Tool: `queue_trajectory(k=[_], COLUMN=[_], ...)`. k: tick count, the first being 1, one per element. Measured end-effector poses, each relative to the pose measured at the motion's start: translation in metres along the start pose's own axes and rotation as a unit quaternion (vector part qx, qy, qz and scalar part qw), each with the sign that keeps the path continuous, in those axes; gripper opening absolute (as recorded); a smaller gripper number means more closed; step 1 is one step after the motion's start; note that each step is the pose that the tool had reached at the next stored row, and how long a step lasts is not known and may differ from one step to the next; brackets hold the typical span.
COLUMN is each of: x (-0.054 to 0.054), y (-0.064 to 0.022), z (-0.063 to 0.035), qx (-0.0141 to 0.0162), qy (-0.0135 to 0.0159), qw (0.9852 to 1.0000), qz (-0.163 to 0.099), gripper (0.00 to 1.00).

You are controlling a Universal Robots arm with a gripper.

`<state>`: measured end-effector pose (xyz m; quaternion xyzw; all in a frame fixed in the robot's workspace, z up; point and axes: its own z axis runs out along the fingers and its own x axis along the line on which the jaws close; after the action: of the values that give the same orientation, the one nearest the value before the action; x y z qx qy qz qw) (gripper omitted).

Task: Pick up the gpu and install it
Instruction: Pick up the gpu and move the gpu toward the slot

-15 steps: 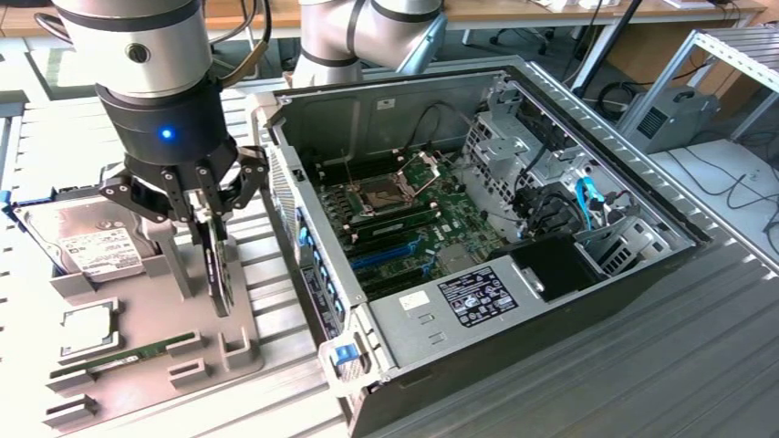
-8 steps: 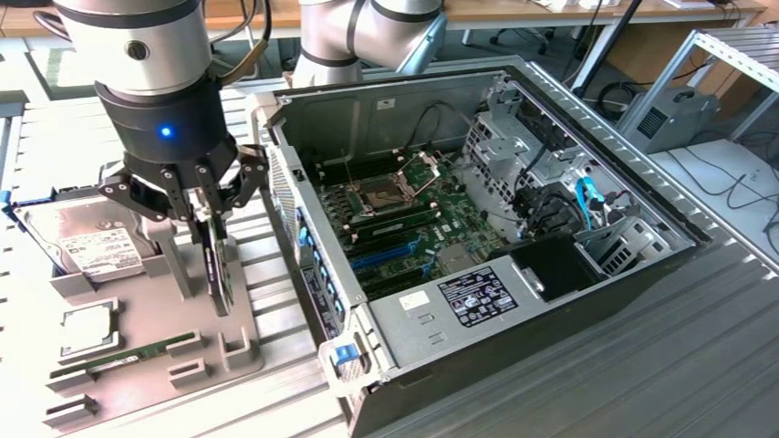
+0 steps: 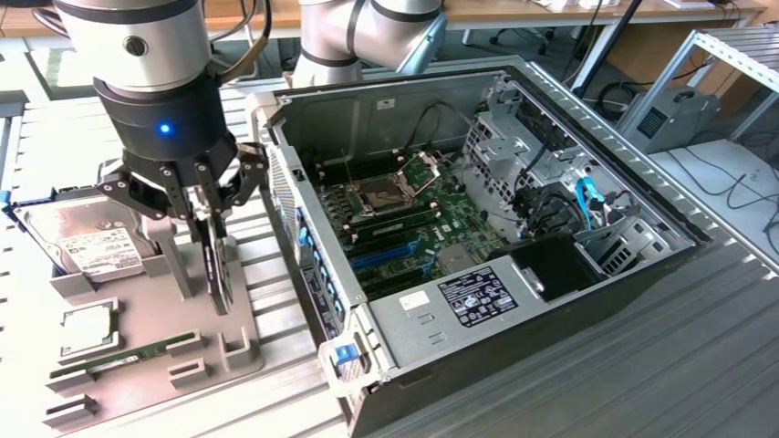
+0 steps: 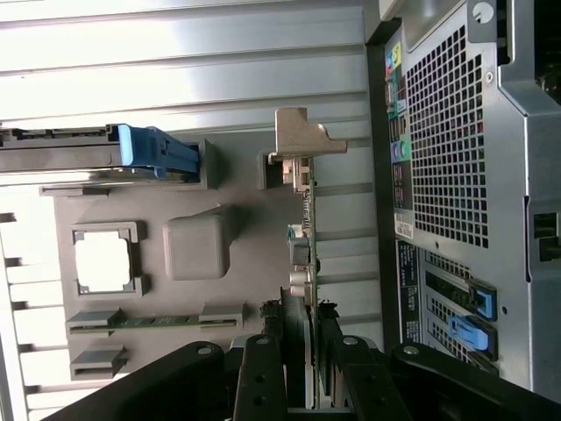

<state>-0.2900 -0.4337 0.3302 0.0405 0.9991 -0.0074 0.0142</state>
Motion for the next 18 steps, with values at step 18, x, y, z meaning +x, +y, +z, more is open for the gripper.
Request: queue_trajectory(k=[18], x=[-0.0001], y=[-0.0001], z=[-0.0058], qx=[0.0000], qy=[0.0000], qw=[1.0000], qz=[0.000], gripper=[0.27])
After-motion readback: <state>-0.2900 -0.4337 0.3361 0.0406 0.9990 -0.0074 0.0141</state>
